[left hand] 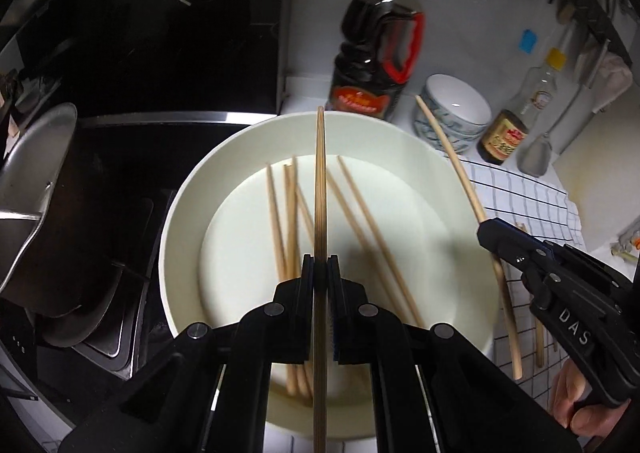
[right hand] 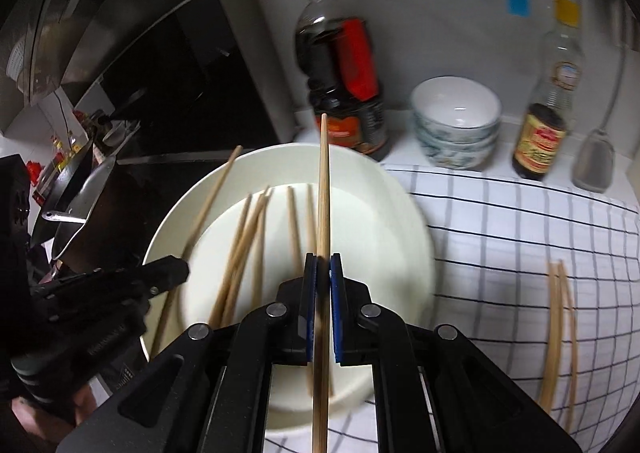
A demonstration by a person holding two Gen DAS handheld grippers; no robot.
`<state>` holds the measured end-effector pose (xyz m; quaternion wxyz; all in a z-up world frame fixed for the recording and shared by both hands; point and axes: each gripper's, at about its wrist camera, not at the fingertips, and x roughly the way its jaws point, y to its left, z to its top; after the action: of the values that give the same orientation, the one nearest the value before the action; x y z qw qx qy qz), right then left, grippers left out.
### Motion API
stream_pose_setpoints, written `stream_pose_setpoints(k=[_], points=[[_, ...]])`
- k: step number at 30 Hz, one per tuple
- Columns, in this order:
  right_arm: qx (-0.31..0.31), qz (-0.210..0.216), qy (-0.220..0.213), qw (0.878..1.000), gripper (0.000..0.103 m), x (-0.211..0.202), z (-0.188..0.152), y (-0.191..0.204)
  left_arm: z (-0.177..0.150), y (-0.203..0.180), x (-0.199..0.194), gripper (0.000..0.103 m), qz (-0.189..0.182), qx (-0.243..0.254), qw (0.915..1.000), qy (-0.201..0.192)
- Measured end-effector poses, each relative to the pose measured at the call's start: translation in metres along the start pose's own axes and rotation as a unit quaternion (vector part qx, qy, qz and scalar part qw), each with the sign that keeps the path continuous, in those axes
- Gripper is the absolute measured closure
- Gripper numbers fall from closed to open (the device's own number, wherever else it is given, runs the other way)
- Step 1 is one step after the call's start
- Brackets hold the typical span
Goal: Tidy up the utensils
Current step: 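Carry the chopstick into the white bowl and open the right tool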
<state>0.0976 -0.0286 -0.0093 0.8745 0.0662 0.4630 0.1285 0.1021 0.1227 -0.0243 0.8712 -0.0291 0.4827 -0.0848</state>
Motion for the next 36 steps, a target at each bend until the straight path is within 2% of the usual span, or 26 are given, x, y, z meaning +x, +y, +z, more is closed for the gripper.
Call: stream_pose_setpoints(k=[4, 15, 21, 26, 27, 28, 29, 30, 31, 36], points=[[-0.014, 0.008, 0.023, 1.000, 0.097, 0.026, 0.004, 0.011, 0.001, 0.009, 0.016, 0.096, 0.008, -0.016, 0.9998, 0.010], [-0.019, 0.008, 0.088, 0.996, 0.096, 0.075, 0.003, 0.005, -0.003, 0.017, 0.052, 0.096, 0.023, -0.037, 0.9982, 0.041], [-0.016, 0.013, 0.109, 0.994, 0.096, 0.088, 0.001, 0.002, -0.002, 0.017, 0.062, 0.096, 0.029, -0.036, 0.9977, 0.049], [-0.017, 0.008, 0.107, 0.994, 0.096, 0.089, 0.002, -0.001, 0.000, 0.016, 0.065, 0.095, 0.034, -0.036, 0.9974, 0.052], [-0.017, 0.007, 0.105, 0.994, 0.096, 0.089, 0.002, -0.001, 0.000, 0.016, 0.064, 0.092, 0.038, -0.036, 0.9973, 0.051], [-0.017, 0.007, 0.104, 0.994, 0.095, 0.089, 0.004, -0.001, 0.000, 0.017, 0.062, 0.080, 0.042, -0.038, 0.9972, 0.049], [-0.017, 0.005, 0.101, 0.995, 0.091, 0.087, 0.004, -0.001, -0.001, 0.018, 0.059, 0.072, 0.044, -0.040, 0.9973, 0.043], [-0.018, 0.003, 0.098, 0.995, 0.090, 0.085, 0.005, -0.002, -0.001, 0.018, 0.056, 0.055, 0.047, -0.043, 0.9973, 0.037], [-0.018, 0.002, 0.095, 0.995, 0.090, 0.084, 0.006, -0.003, 0.000, 0.019, 0.053, 0.044, 0.050, -0.044, 0.9973, 0.030], [-0.009, 0.000, 0.086, 0.996, 0.087, 0.074, 0.007, -0.007, 0.000, 0.024, 0.040, 0.042, 0.062, -0.050, 0.9967, 0.018]])
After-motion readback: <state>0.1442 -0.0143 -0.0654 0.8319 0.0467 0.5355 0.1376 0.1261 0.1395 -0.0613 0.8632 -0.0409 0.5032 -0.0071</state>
